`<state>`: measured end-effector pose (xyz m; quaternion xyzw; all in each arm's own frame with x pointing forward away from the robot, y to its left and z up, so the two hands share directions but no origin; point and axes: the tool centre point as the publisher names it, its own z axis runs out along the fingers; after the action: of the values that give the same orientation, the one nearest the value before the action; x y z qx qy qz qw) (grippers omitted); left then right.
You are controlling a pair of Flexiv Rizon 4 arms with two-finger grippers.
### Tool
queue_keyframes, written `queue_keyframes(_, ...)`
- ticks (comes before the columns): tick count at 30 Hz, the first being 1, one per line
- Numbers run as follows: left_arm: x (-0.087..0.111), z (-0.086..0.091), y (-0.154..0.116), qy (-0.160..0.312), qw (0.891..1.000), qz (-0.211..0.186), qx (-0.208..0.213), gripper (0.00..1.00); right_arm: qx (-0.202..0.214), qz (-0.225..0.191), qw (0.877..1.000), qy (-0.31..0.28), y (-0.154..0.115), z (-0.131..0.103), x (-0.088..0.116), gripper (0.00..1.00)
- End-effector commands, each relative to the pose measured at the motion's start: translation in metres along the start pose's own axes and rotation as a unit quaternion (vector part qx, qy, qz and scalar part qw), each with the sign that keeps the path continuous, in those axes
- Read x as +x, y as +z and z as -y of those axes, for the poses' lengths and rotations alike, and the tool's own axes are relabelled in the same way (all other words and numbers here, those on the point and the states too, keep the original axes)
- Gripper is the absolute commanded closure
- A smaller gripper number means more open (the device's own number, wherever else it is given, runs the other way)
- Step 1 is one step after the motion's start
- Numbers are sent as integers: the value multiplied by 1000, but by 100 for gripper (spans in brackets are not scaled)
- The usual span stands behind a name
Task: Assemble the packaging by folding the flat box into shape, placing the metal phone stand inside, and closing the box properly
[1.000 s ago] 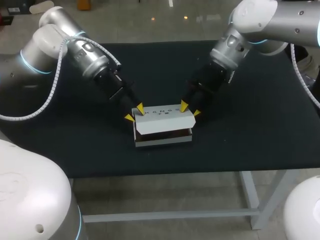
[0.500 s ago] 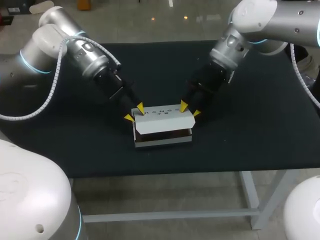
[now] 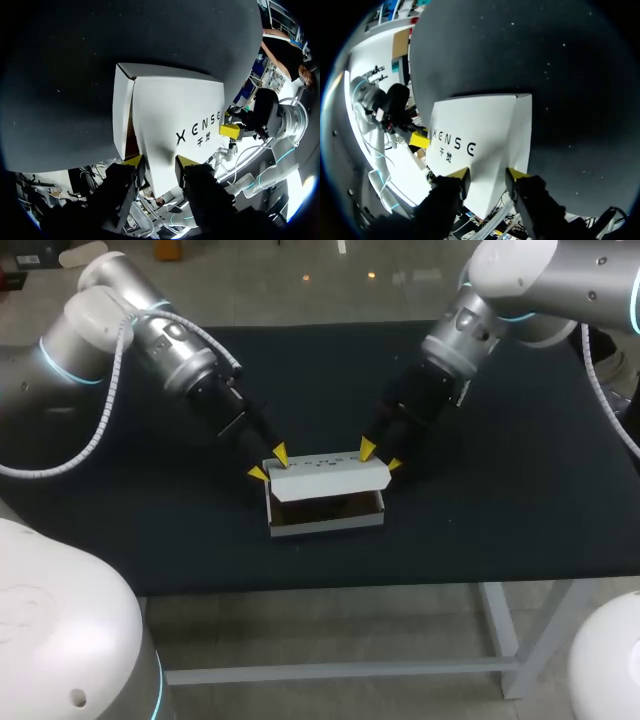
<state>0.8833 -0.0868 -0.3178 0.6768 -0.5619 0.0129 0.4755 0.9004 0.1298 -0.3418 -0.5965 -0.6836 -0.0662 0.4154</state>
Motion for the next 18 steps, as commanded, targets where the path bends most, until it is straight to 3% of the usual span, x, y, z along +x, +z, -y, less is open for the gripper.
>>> queue_keyframes(1, 4, 6, 0, -1, 1000, 1, -13, 58, 27, -8, 1000, 1, 0, -9, 1, 51)
queue_keyframes(18, 6, 5, -4, -7, 1000, 2, -20, 59, 38, -14, 999, 7, -3, -9, 6, 51)
